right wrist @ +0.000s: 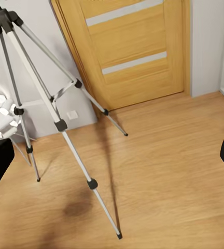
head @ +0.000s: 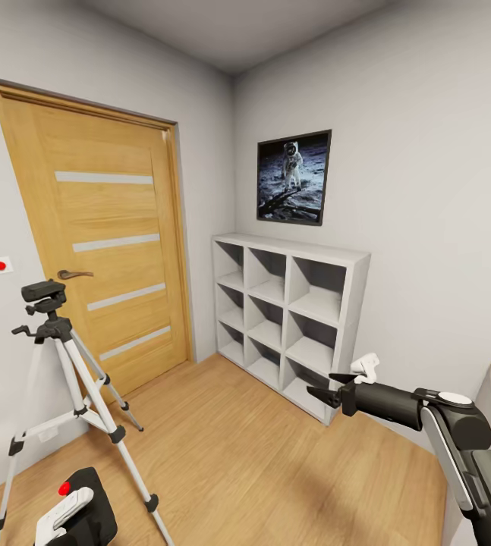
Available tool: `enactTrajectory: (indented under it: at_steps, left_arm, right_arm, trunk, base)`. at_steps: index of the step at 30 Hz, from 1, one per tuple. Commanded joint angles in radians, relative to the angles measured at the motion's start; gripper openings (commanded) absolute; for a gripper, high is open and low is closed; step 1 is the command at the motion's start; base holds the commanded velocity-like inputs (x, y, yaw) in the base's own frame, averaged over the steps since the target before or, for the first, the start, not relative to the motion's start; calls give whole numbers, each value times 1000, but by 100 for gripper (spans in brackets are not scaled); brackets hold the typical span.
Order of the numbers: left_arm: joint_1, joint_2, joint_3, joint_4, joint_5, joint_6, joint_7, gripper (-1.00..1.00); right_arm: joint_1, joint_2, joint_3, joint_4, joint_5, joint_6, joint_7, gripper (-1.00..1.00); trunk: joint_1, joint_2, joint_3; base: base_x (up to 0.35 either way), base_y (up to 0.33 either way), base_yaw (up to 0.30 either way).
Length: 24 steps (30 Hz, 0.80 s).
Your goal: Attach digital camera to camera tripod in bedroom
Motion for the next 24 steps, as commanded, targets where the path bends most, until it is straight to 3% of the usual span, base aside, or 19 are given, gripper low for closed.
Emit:
enactTrajectory:
  at_steps: [1,15,24]
  left_arm:
    - [0,-1,2,-1,7,5,2,-100]
    - [0,-2,1,3,7,1,5,-100]
    - [0,-7,-1,38,7,-39,8,-100]
  right_arm:
    - [0,0,-1,0,-6,6,0,100]
    - [1,0,-4,0,-5,-35,5,100]
    - [1,2,-3,0,-5,-38,5,100]
  trunk:
    - [-4,7,3]
    - [-57,105,47]
    - [-84,154,69]
  base:
    - [0,0,0]
    - [0,0,0]
    - [0,0,0]
